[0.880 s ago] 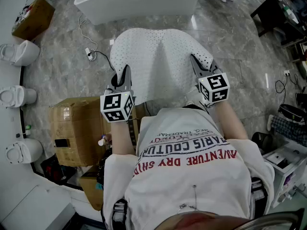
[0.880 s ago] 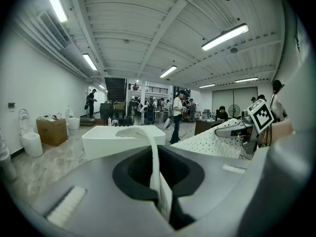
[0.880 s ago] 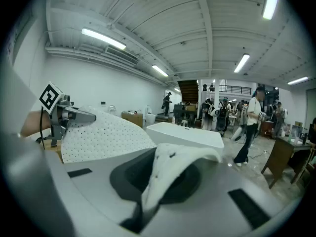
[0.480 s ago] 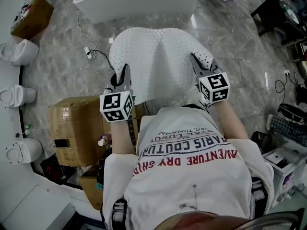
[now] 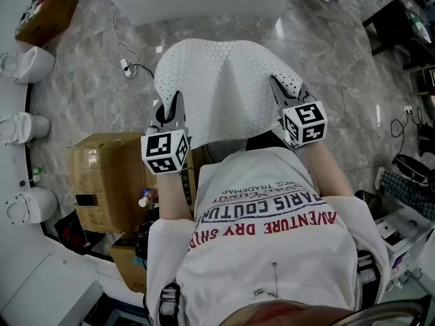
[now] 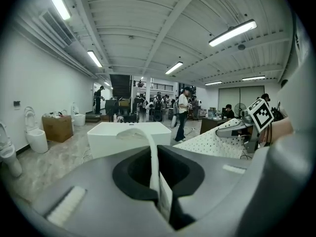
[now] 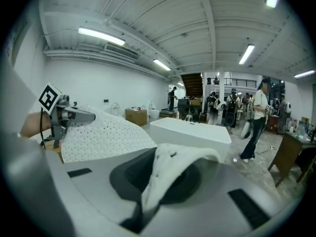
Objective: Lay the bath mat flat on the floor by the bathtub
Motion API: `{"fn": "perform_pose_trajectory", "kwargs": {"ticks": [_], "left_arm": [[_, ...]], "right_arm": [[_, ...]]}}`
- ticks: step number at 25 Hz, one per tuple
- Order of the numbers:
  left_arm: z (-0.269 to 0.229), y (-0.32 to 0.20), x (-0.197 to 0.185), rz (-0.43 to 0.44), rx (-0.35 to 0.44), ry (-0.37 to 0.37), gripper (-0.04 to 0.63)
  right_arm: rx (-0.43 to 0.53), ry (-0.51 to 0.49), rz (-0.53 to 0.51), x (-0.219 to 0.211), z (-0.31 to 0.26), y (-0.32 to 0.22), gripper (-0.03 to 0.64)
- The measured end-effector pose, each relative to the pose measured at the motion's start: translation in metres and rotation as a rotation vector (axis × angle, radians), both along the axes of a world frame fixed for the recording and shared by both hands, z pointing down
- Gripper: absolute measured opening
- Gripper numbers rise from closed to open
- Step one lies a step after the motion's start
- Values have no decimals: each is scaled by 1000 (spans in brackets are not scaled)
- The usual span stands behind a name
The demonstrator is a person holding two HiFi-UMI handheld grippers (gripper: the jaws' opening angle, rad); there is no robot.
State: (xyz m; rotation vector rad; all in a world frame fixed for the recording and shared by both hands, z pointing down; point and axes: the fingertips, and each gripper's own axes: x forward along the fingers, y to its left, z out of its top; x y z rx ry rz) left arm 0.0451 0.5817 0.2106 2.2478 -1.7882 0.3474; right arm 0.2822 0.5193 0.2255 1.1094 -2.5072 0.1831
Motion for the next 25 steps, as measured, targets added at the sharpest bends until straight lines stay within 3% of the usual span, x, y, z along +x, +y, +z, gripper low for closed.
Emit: {"fn": "perform_pose_trajectory", "kwargs": {"ticks": [9, 18, 25], "left_arm": [[16, -85, -22, -67, -25, -8, 21], [19, -252, -45, -157, -54, -14, 21], [28, -356, -59, -181, -88, -16, 21]], "right_arm": [[-29, -11, -79, -31, 22, -106, 12], [-80, -30, -147, -47, 30, -282, 12], [-117, -11, -166, -60, 44, -389, 12]]}}
